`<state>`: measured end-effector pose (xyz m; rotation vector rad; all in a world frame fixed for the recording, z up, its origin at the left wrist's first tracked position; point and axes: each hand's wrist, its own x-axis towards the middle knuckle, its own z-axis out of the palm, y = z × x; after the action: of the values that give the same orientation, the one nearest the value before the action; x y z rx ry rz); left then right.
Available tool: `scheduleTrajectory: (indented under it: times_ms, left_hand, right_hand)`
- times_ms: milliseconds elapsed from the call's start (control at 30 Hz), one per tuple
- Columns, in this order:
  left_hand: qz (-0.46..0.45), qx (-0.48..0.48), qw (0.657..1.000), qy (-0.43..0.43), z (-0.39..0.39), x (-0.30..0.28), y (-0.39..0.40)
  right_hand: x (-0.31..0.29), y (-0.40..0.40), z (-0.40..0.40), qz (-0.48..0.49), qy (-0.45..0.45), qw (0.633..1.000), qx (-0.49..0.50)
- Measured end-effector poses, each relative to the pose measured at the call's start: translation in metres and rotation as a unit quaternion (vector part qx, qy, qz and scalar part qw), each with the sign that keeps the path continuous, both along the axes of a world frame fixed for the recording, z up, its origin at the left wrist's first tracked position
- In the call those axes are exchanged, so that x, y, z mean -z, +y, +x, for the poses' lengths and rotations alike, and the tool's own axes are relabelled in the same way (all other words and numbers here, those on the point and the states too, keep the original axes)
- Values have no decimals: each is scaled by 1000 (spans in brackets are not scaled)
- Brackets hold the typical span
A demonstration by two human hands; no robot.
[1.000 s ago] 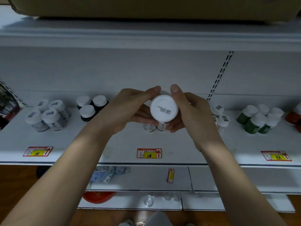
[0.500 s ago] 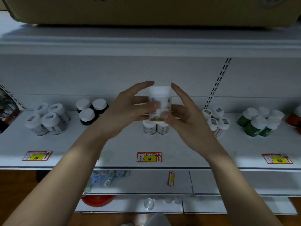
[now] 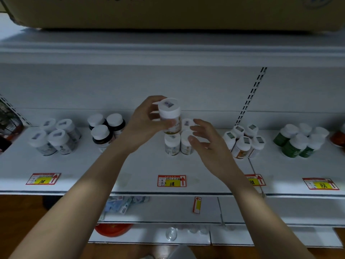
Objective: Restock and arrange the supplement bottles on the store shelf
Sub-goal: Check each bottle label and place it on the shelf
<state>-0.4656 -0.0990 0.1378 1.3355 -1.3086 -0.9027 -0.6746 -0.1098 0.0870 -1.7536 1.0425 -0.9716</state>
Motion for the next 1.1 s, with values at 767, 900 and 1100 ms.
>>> scheduleTrajectory:
  times_ms: [767,900,1100]
  left_hand:
    - [177,-28,982,55,26,96,-90]
    - [197,16,979,53,27,104,-92]
    - [209,28,975,67,27,106,-89]
  right_hand:
    - [148,-39,-19,-106,324,934,105]
    - [148,-41,-19,-109,318,936,107]
    - [149,-41,-19,-121,313,936,105]
